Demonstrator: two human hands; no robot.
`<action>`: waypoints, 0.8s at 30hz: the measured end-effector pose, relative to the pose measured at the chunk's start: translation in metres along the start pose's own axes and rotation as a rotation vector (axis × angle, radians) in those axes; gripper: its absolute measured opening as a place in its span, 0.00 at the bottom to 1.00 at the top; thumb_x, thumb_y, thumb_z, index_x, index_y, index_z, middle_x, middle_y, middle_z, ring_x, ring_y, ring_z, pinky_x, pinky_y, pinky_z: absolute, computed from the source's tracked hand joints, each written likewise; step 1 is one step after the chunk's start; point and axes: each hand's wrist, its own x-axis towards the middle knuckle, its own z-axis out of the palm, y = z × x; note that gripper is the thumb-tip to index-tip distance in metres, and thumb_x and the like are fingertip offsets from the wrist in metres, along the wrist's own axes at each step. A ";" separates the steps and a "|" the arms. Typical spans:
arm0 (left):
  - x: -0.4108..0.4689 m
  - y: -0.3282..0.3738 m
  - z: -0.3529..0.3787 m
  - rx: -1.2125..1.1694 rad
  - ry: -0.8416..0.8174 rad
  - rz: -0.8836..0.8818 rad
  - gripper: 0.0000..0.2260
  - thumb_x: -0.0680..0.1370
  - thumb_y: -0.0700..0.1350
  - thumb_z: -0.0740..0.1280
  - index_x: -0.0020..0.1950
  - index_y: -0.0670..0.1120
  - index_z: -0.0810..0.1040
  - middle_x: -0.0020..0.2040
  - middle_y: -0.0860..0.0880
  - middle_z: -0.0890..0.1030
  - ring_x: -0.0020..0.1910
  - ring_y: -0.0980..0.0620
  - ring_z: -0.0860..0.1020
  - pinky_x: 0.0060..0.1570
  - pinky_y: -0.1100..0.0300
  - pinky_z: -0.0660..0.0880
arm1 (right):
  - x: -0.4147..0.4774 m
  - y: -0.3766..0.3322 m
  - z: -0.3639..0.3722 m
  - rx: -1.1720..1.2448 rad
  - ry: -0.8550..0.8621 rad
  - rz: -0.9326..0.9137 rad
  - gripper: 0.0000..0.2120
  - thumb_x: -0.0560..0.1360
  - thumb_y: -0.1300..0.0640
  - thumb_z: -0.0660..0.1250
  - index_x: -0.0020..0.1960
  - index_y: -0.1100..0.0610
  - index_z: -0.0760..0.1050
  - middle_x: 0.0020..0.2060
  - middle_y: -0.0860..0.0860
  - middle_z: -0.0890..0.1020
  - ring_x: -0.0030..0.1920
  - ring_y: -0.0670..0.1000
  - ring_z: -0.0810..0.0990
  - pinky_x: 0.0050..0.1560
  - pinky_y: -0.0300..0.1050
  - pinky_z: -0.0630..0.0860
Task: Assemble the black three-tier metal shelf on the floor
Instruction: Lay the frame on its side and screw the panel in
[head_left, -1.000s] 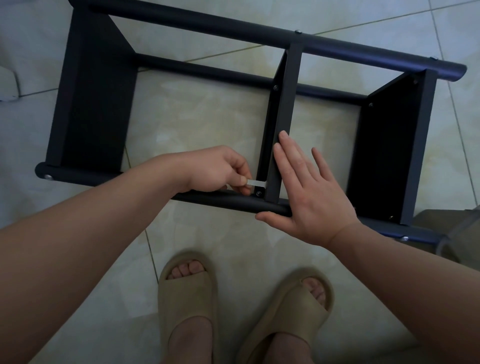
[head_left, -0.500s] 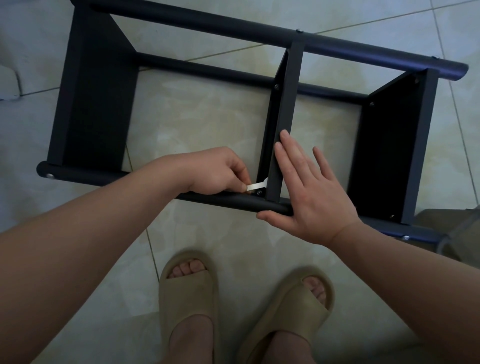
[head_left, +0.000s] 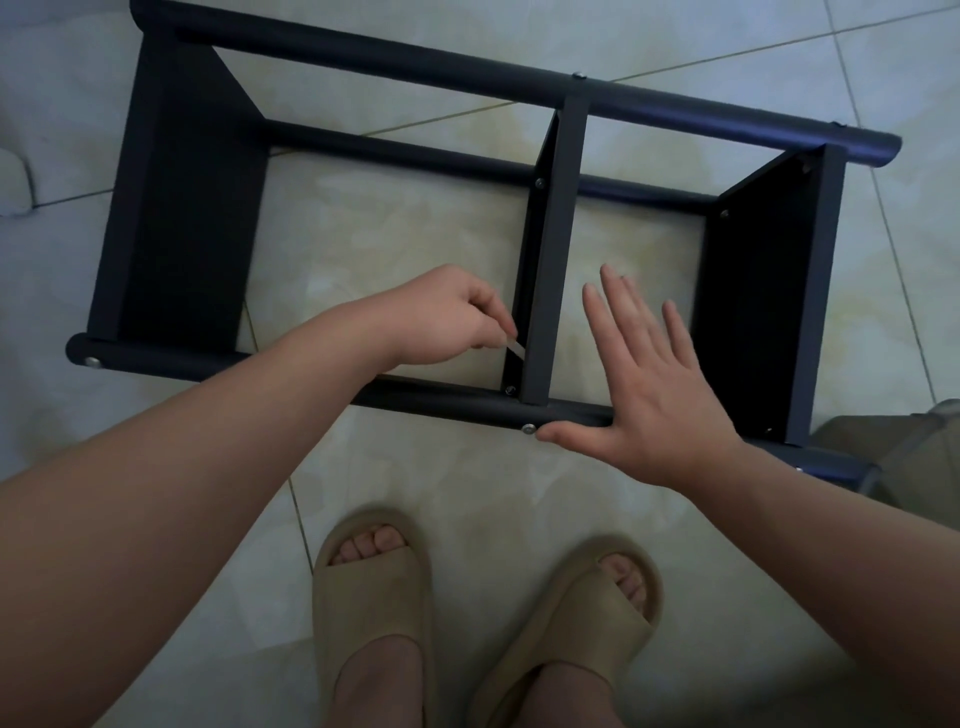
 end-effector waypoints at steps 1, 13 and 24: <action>0.000 0.001 0.000 -0.038 -0.007 -0.017 0.08 0.77 0.40 0.69 0.43 0.52 0.84 0.40 0.53 0.82 0.42 0.55 0.78 0.47 0.59 0.77 | 0.000 -0.001 0.001 -0.008 0.011 -0.010 0.57 0.70 0.19 0.50 0.83 0.54 0.36 0.82 0.50 0.36 0.81 0.51 0.34 0.80 0.60 0.40; 0.011 0.001 0.007 -0.261 -0.023 -0.154 0.03 0.79 0.43 0.70 0.50 0.48 0.83 0.39 0.53 0.86 0.42 0.56 0.83 0.51 0.58 0.77 | 0.008 -0.010 0.001 -0.036 0.039 -0.105 0.56 0.72 0.20 0.51 0.83 0.58 0.39 0.82 0.53 0.39 0.82 0.53 0.37 0.80 0.62 0.41; 0.015 -0.002 0.004 -0.405 -0.028 -0.188 0.05 0.79 0.48 0.71 0.51 0.49 0.83 0.41 0.52 0.87 0.40 0.58 0.83 0.48 0.58 0.75 | 0.007 -0.010 0.001 -0.051 0.076 -0.139 0.52 0.74 0.23 0.53 0.83 0.57 0.44 0.83 0.52 0.44 0.82 0.52 0.42 0.80 0.63 0.46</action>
